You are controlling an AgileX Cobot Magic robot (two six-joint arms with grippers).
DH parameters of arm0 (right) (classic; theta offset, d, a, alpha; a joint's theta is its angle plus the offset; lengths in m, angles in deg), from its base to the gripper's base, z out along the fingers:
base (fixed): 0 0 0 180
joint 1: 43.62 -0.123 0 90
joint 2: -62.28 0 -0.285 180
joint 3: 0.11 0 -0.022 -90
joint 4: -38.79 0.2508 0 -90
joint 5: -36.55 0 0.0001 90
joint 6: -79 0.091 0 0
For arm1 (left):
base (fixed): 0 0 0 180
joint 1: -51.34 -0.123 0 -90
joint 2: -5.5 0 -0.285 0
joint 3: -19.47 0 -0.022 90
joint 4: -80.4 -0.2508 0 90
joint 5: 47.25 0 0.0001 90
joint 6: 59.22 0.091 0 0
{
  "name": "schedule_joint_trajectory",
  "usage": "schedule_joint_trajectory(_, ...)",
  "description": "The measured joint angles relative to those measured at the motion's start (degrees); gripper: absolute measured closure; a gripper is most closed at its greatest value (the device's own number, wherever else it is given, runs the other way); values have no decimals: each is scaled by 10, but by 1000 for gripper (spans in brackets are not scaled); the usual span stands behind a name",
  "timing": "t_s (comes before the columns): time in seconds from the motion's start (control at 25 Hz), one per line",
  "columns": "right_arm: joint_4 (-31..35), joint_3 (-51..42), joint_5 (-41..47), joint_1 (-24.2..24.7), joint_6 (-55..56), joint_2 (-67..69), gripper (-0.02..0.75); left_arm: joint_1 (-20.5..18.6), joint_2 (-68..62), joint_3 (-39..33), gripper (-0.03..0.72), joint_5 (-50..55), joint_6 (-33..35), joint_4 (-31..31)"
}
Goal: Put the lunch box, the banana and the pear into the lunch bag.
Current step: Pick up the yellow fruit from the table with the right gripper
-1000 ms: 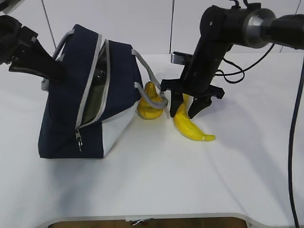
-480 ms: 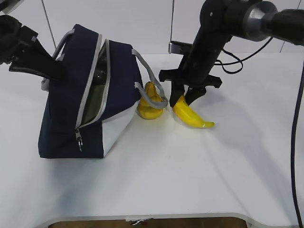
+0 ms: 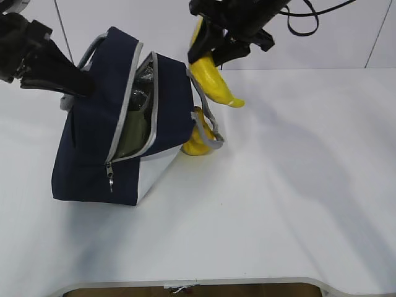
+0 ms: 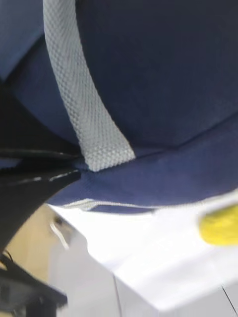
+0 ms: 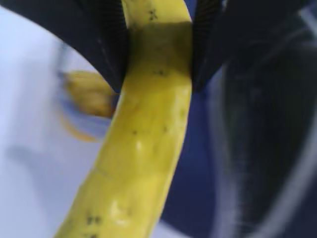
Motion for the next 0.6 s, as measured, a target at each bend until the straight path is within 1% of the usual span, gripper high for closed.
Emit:
schedule_joint_trajectory(0.08,58,0,1,-1,-13,5,443,0,0,0,695,1,0,22)
schedule_joint_trajectory(0.16,81,0,1,-8,-19,13,443,0,0,0,695,1,0,32)
schedule_joint_trajectory(0.6,97,0,2,-71,-25,58,443,0,-1,-1,695,-3,0,54)
